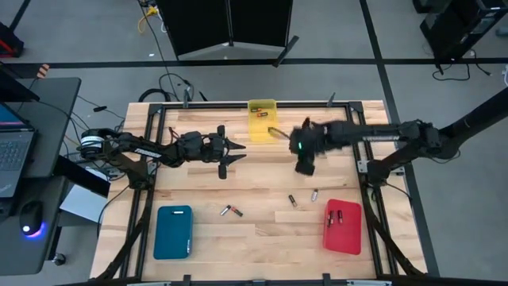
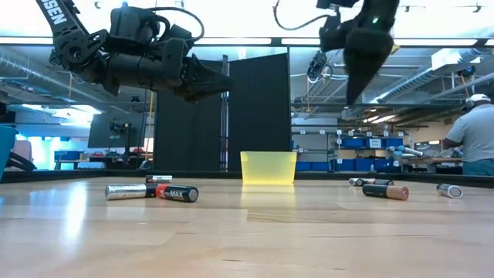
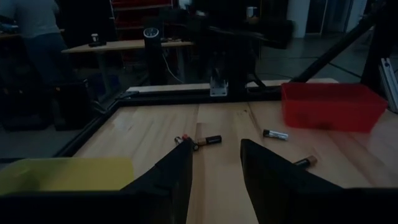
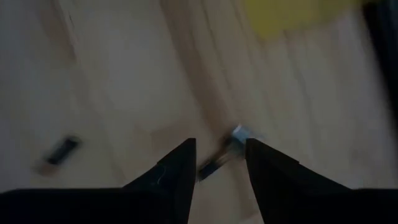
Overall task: Sort batteries
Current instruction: Put the silver battery into the blue bin
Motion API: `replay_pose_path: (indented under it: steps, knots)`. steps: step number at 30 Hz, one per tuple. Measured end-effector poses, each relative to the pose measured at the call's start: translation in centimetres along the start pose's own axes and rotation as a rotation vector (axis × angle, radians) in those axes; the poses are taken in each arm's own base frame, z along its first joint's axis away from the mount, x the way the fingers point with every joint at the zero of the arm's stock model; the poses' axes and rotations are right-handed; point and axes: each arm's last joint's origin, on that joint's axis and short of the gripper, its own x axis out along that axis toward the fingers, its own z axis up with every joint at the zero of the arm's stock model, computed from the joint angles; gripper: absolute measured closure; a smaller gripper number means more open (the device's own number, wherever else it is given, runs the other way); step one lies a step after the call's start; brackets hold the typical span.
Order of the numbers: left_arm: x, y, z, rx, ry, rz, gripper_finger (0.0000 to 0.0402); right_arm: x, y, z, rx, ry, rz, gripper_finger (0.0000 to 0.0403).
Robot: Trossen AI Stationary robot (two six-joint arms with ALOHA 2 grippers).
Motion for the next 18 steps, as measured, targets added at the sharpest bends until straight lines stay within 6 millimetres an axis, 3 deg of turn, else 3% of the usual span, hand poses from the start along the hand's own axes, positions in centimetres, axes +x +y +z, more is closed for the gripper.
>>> replay_pose_path:
  steps: [4, 9, 18]
  knots:
    - [0.0, 0.0, -0.1, -0.002, 0.012, -0.001, 0.0257, 0.9, -3.0, 0.8, -0.261, -0.049, 0.0, 0.0252]
    - [0.0, 0.0, -0.2, -0.003, 0.02, -0.001, 0.0257, 2.8, -5.9, -0.2, -0.327, -0.004, -0.01, 0.0257]
    - [0.0, 0.0, -0.4, -0.007, 0.044, -0.003, 0.0257, 6.7, -6.7, -2.7, -0.375, 0.017, 0.029, 0.0258]
